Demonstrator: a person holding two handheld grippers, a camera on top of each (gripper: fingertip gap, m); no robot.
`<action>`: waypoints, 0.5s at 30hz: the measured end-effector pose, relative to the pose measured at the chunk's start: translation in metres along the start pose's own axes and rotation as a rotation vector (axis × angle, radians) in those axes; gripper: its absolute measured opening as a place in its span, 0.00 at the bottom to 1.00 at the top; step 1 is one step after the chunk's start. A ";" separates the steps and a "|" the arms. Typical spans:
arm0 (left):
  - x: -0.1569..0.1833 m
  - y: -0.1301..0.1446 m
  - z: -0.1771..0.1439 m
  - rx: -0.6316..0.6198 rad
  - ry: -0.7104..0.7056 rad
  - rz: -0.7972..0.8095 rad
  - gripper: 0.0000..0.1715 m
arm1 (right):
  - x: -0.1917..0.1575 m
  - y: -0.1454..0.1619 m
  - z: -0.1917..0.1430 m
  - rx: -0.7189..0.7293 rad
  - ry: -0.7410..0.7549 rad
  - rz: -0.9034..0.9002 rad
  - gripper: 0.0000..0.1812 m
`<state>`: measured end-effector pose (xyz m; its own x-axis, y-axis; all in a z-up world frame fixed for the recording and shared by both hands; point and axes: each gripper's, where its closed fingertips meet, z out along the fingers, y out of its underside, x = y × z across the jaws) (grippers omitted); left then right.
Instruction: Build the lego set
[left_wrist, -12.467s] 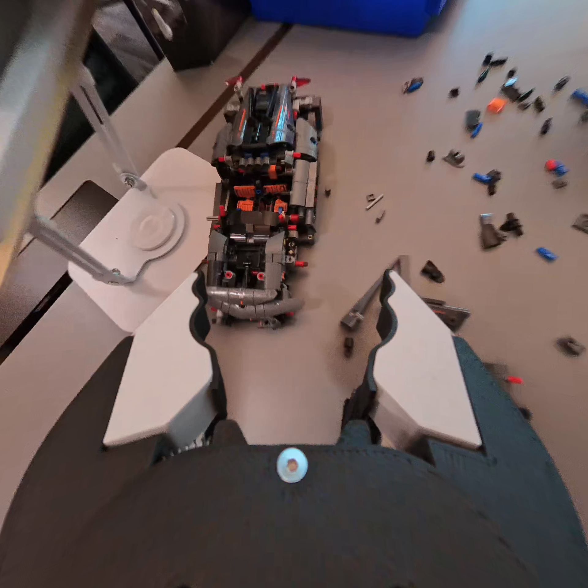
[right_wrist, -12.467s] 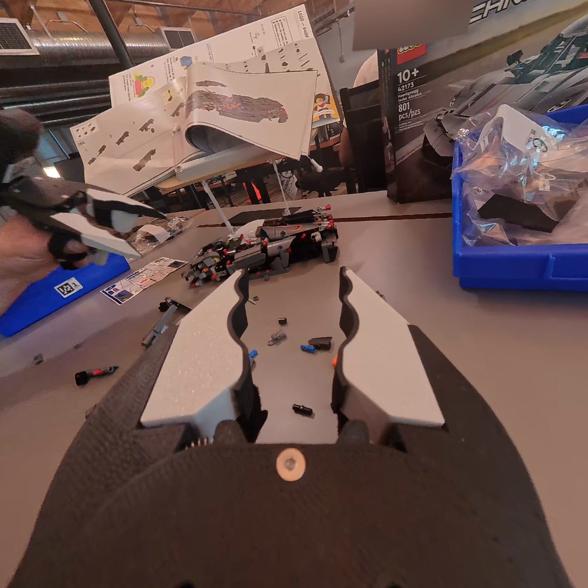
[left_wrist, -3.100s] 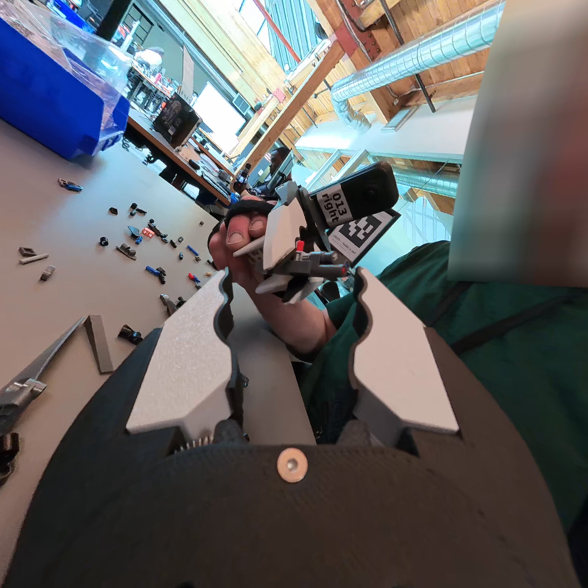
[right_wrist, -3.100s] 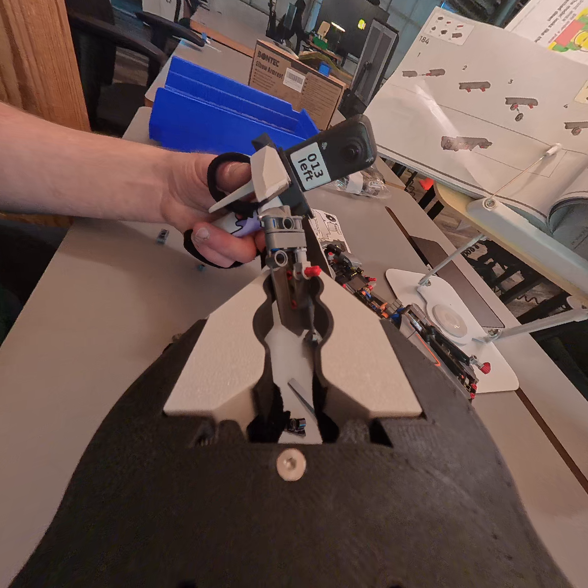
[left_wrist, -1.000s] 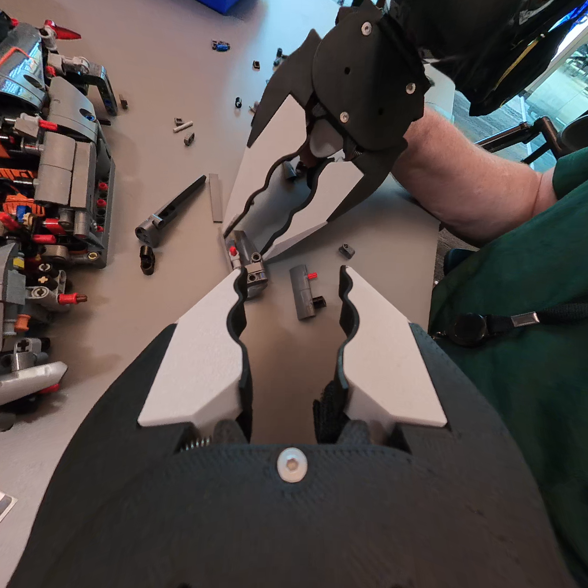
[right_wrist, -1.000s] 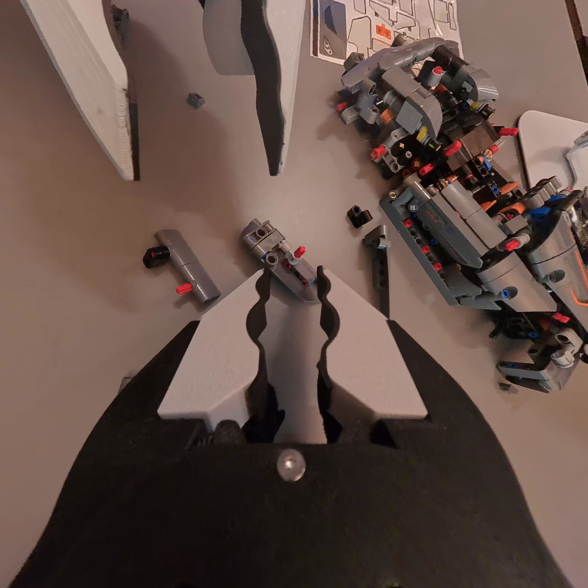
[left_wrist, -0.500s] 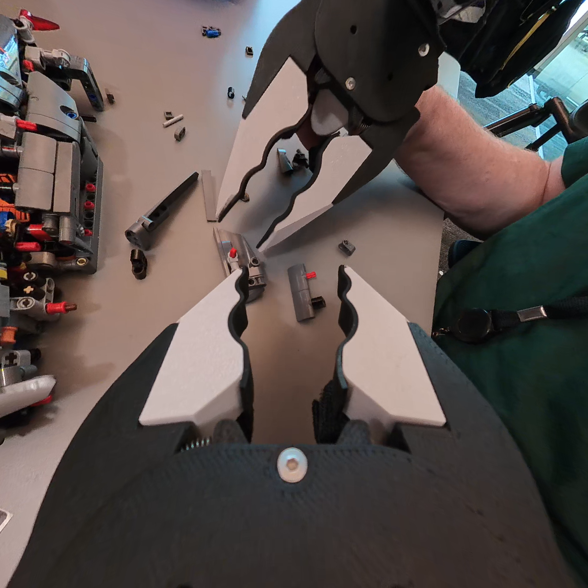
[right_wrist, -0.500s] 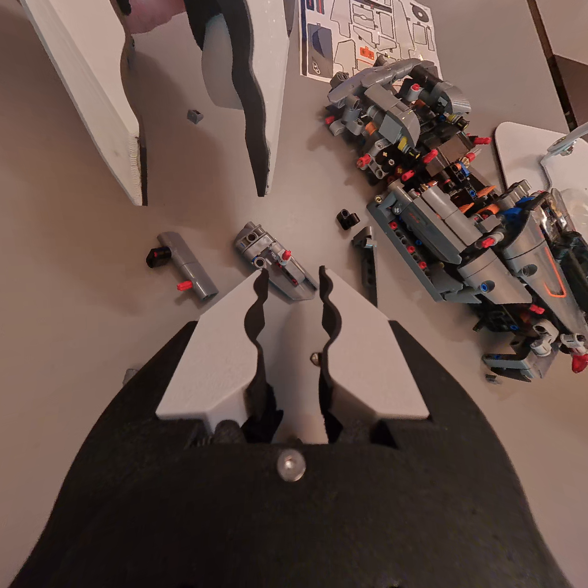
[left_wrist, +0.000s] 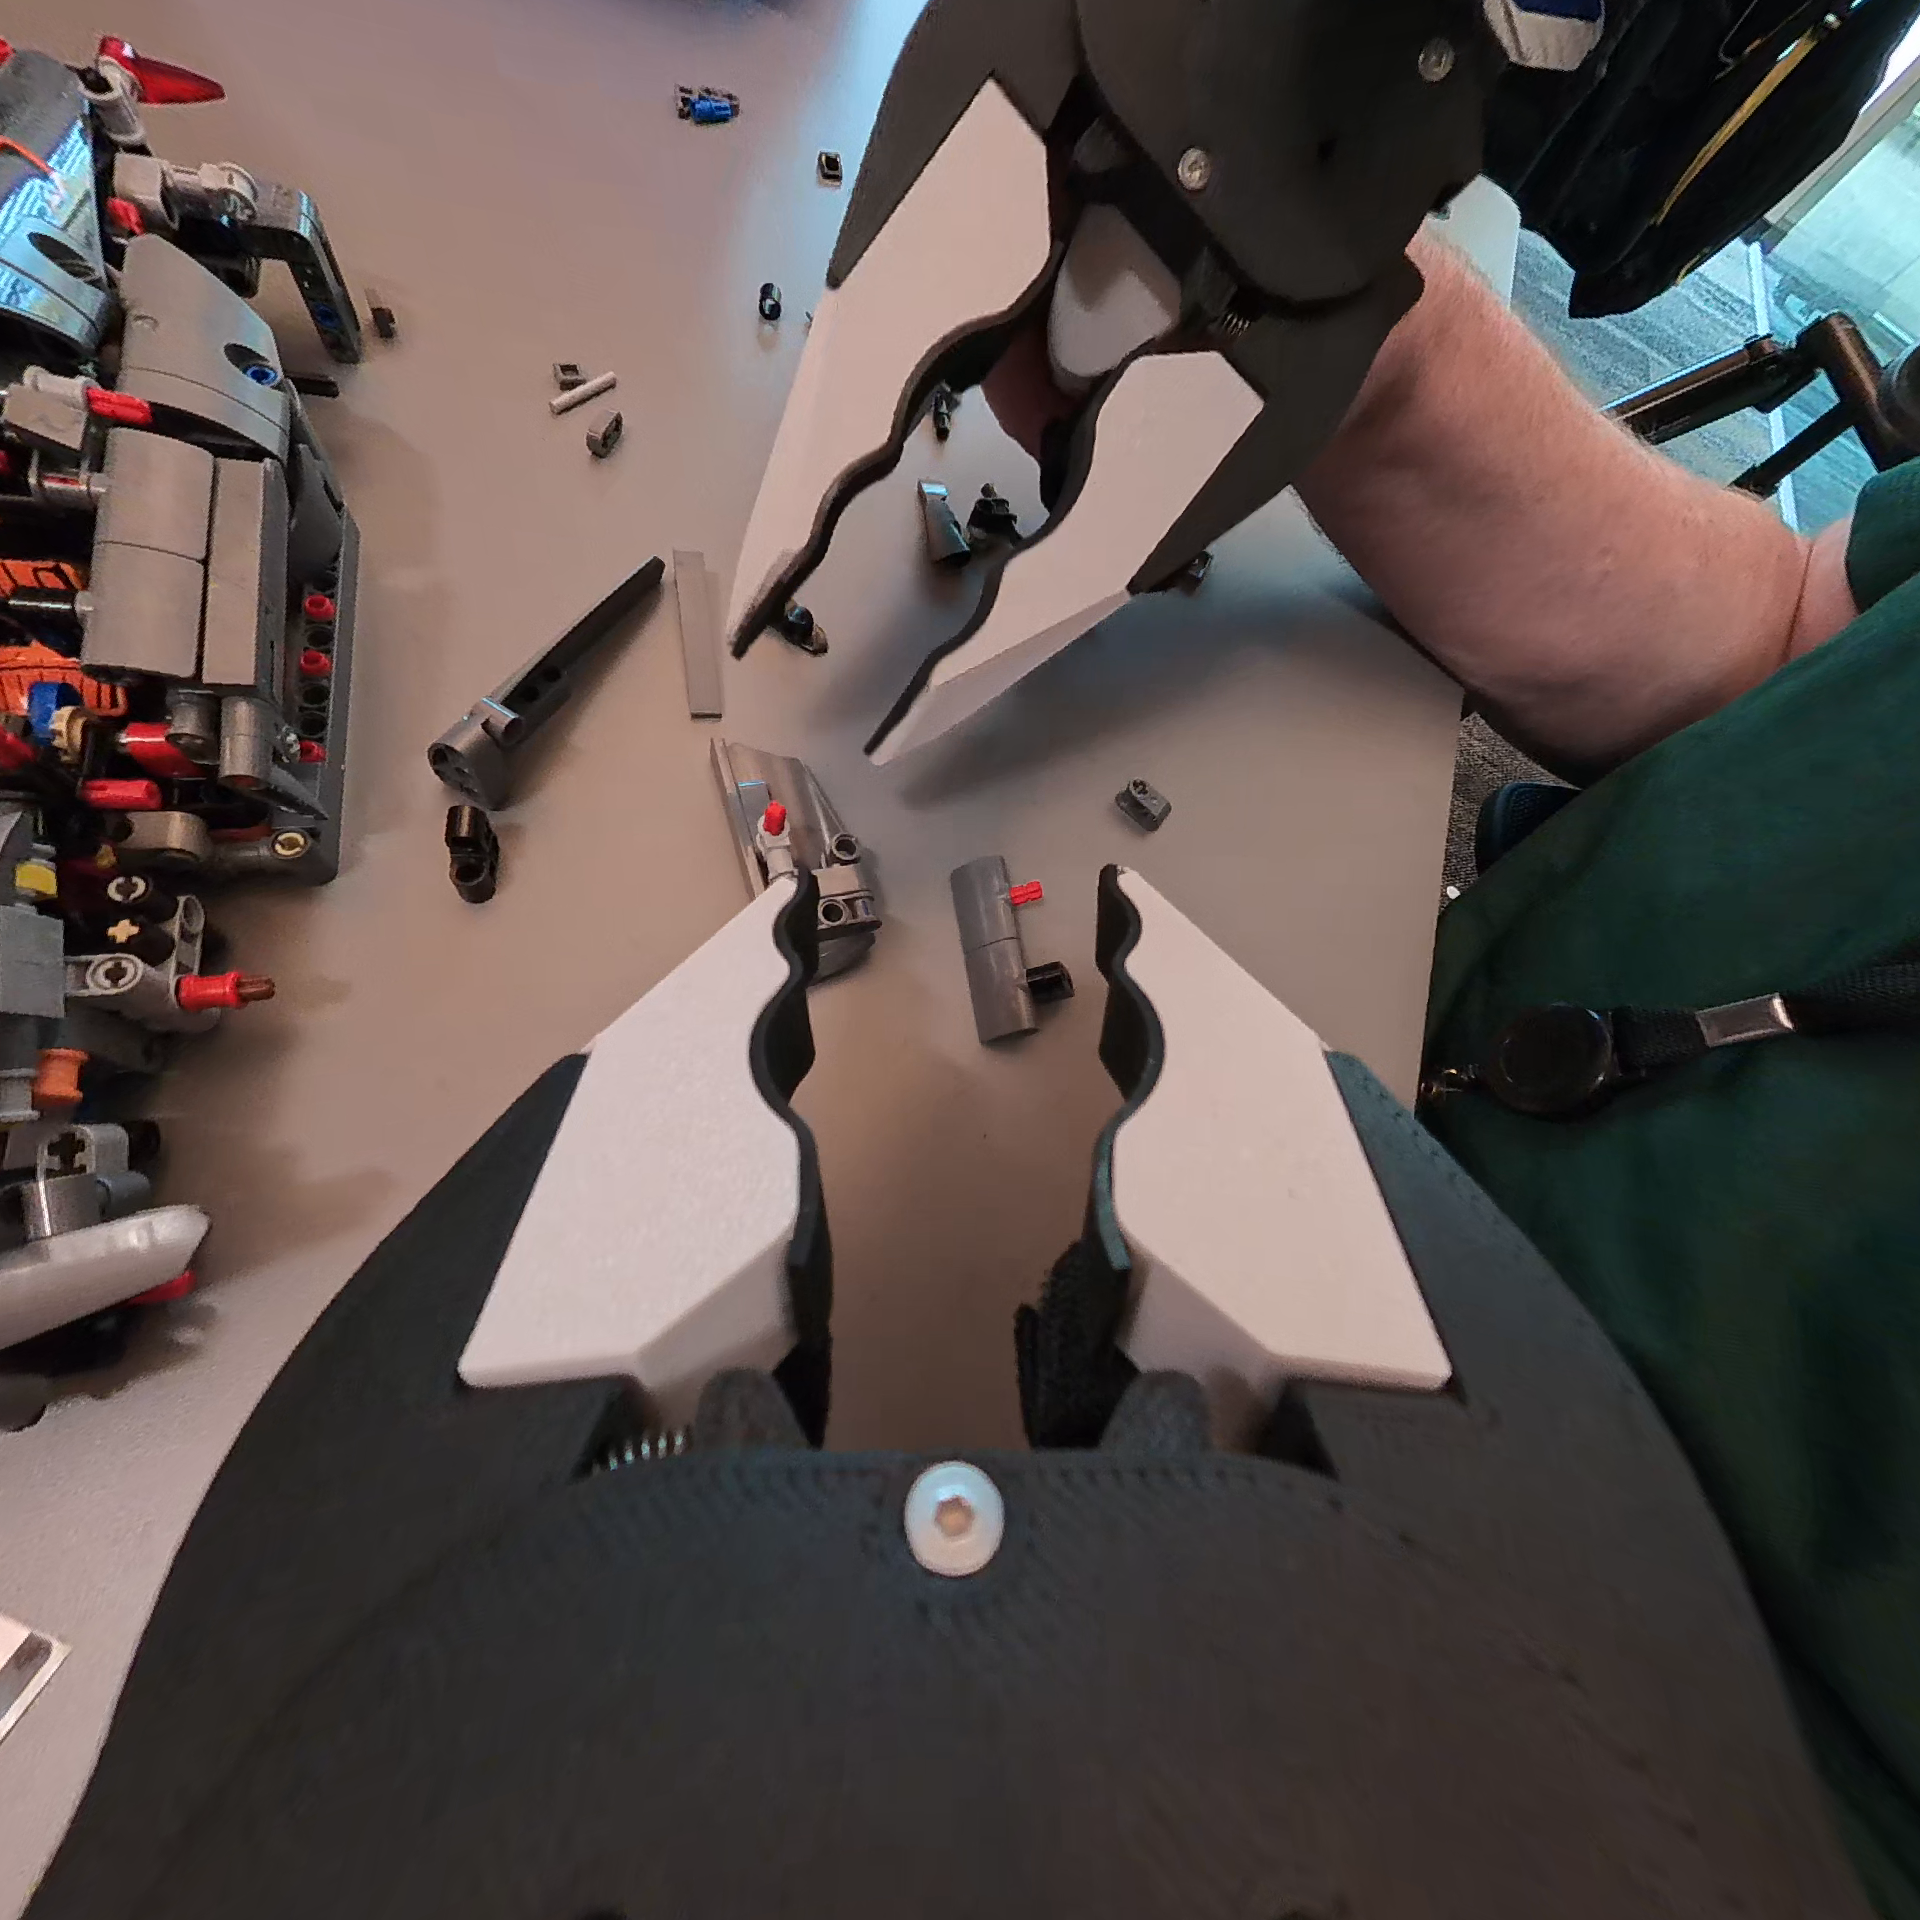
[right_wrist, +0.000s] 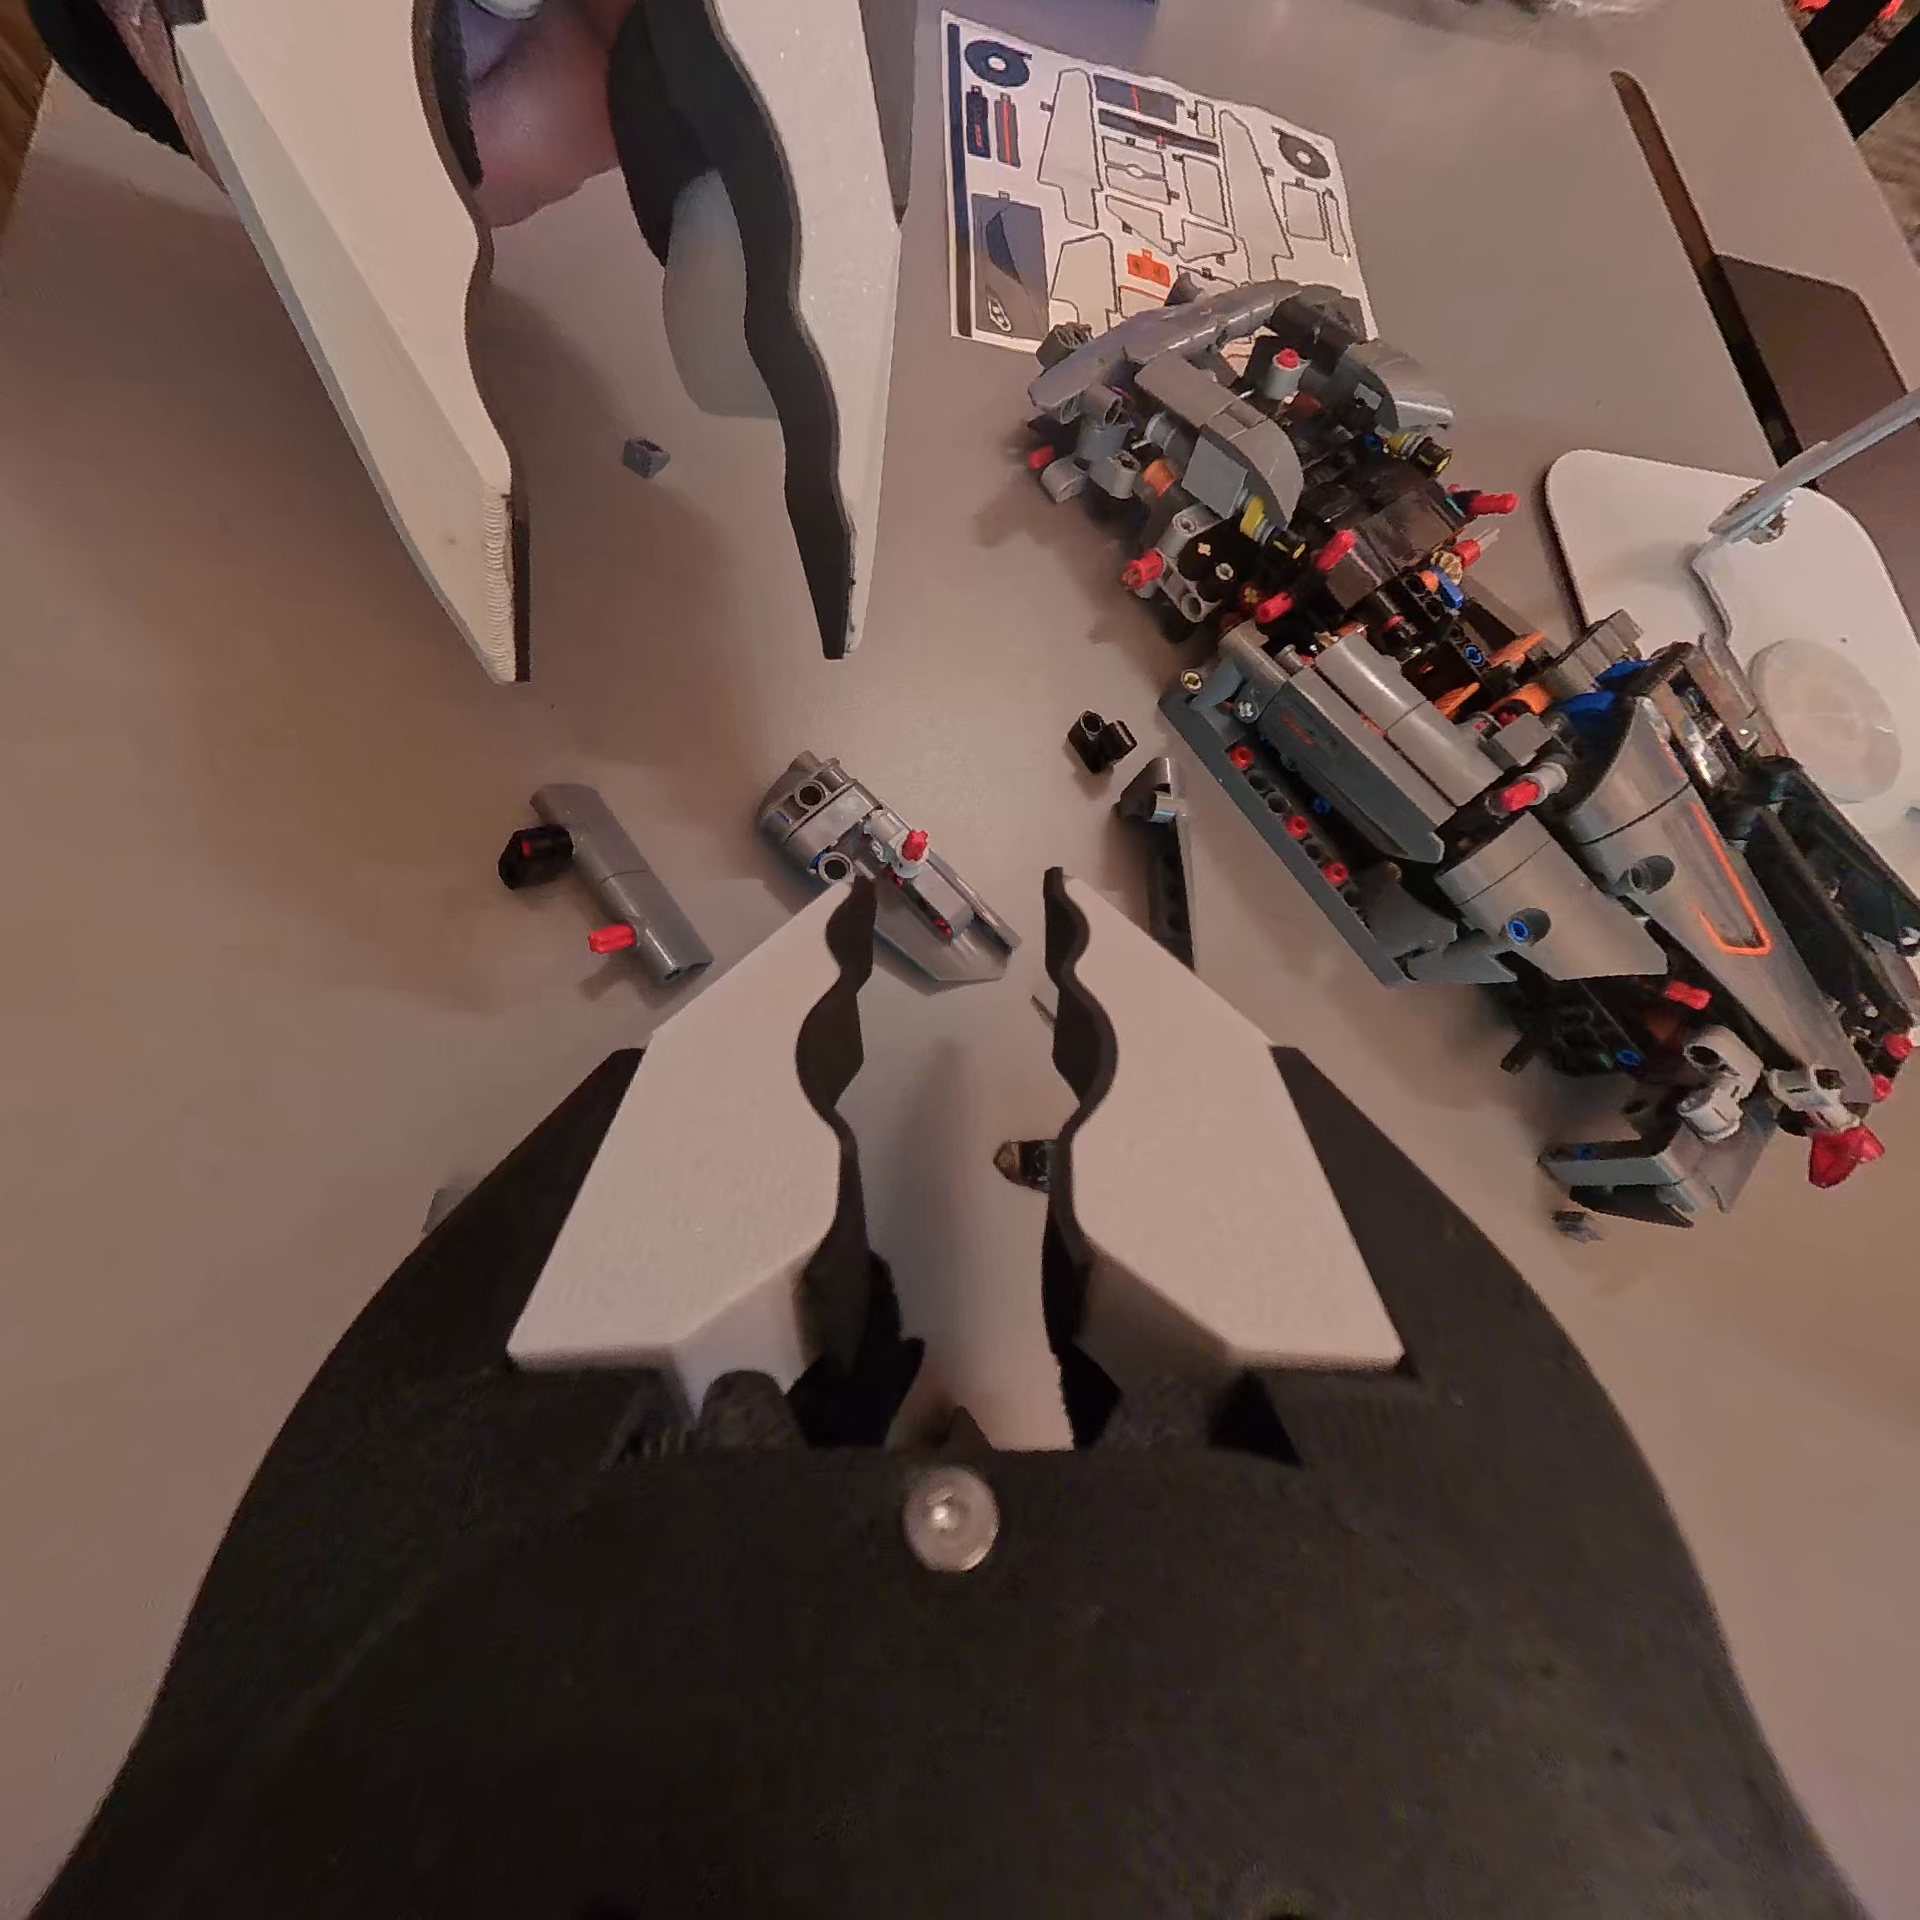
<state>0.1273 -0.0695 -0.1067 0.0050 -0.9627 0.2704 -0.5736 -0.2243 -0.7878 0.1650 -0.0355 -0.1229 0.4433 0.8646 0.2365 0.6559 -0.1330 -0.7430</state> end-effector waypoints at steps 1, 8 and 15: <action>0.000 0.000 0.000 0.000 -0.001 0.001 0.30 | 0.001 0.000 -0.001 0.004 0.004 0.005 0.17; -0.001 0.001 -0.002 0.000 -0.013 0.006 0.30 | 0.008 0.000 -0.005 0.021 0.025 0.029 0.17; -0.001 0.003 -0.003 -0.004 -0.014 0.008 0.29 | 0.011 0.002 -0.005 0.016 0.036 0.033 0.17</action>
<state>0.1230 -0.0687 -0.1076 0.0119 -0.9665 0.2564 -0.5767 -0.2161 -0.7879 0.1739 -0.0284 -0.1187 0.4863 0.8420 0.2334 0.6309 -0.1535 -0.7605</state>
